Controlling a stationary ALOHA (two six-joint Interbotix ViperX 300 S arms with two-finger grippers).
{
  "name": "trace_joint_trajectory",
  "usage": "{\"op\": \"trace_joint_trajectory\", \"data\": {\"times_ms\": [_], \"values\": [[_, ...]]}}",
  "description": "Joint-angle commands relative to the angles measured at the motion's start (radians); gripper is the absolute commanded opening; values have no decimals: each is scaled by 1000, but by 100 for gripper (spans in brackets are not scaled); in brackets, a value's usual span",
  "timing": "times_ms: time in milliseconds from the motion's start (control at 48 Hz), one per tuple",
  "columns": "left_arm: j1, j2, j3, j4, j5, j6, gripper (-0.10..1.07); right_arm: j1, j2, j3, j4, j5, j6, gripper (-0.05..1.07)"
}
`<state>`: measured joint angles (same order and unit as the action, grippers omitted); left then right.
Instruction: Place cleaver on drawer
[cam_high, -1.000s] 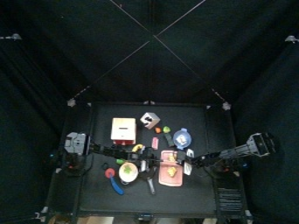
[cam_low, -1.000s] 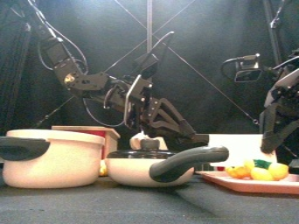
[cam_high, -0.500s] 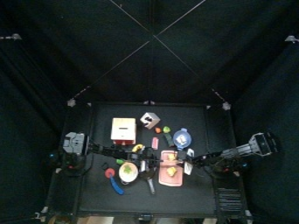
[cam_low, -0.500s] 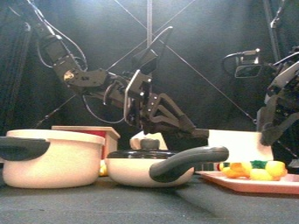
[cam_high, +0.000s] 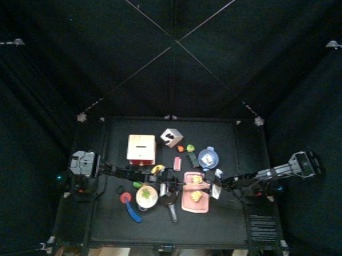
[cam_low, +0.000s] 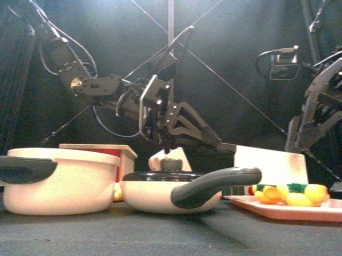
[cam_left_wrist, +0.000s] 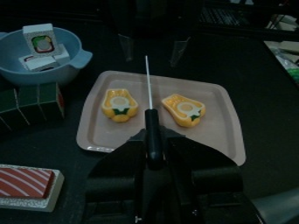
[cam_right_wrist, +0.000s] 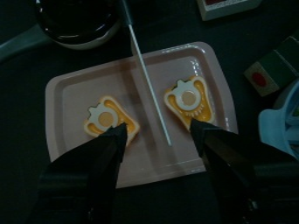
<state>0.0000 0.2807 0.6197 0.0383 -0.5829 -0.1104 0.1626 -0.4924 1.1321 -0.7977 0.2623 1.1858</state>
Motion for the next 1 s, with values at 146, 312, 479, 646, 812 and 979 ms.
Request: {"op": "trace_joint_trajectory", "data": {"times_ms": [146, 312, 479, 646, 812, 979], "values": [[-3, -55, 8, 0, -5, -3, 59, 3, -21, -17, -3, 11, -2, 92], [-14, -112, 60, -29, -5, -5, 59, 5, -69, -32, -17, 11, -2, 92], [-17, -213, 143, -87, -5, -8, 59, 2, -115, -55, -31, 14, -2, 92], [-21, -334, 249, -199, -5, -6, 59, 2, -127, -54, -31, 23, 0, 92], [-15, -442, 347, -301, -5, -3, 59, 2, -109, -44, -21, 26, 5, 92], [-12, -545, 428, -373, -6, -3, 59, 2, -100, -48, -17, 28, 2, 92]]}}
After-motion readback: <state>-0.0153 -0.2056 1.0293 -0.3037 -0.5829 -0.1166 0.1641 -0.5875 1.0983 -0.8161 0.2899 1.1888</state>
